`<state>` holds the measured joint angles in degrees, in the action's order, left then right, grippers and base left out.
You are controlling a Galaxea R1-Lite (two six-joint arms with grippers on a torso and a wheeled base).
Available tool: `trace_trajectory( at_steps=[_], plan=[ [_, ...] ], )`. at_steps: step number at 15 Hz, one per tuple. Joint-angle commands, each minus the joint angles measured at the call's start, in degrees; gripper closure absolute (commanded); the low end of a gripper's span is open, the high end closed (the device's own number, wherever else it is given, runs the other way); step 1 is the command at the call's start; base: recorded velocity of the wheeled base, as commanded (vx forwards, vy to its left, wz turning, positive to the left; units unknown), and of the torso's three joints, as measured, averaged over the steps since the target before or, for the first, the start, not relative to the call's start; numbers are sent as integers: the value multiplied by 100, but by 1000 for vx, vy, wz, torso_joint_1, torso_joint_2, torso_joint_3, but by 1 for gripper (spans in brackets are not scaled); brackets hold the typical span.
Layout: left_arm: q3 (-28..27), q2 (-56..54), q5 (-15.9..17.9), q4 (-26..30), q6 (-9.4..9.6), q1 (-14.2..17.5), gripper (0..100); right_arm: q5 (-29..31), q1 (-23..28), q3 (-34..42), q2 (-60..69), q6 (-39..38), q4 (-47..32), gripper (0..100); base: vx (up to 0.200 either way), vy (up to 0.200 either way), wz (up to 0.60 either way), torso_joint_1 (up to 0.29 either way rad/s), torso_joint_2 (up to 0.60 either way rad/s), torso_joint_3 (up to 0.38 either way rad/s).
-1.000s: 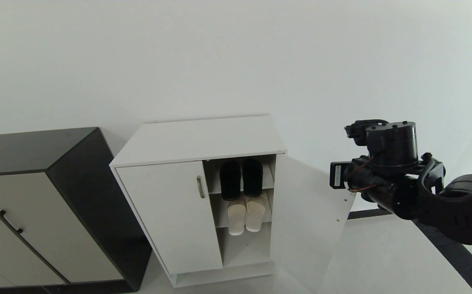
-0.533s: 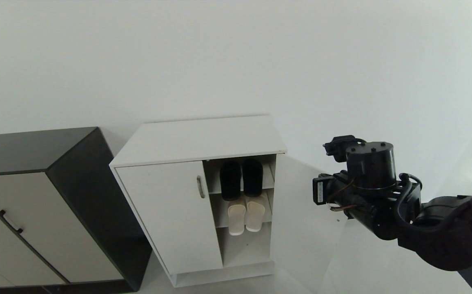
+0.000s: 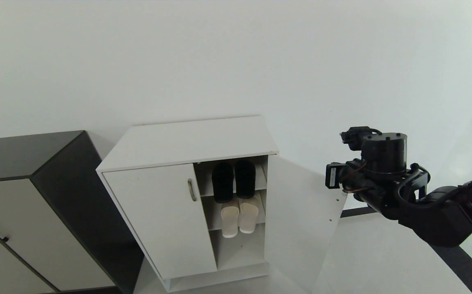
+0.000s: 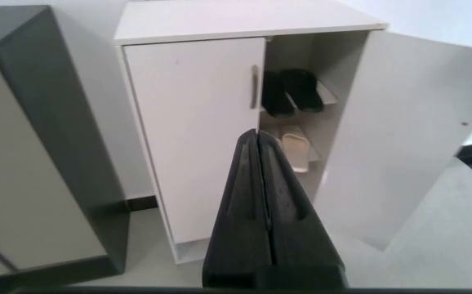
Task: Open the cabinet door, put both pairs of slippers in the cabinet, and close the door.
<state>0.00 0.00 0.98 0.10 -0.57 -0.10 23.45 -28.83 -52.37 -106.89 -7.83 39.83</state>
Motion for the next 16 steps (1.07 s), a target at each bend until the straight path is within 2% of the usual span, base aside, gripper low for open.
trace_trajectory(
  at_steps=[1, 7, 16],
  plan=[
    [0, 9, -1, -1, -4, 1, 100, -262, 396, -247, -359, -44, 8, 100, 0, 0, 0, 0, 0, 0],
    [0, 9, -1, -1, -4, 1, 100, -333, 923, -757, -1352, -254, 113, 100, 0, 0, 0, 0, 0, 0],
    [0, 0, -1, -1, -4, 1, 100, -368, 870, -599, -1396, -228, 87, 100, 0, 0, 0, 0, 0, 0]
  ],
)
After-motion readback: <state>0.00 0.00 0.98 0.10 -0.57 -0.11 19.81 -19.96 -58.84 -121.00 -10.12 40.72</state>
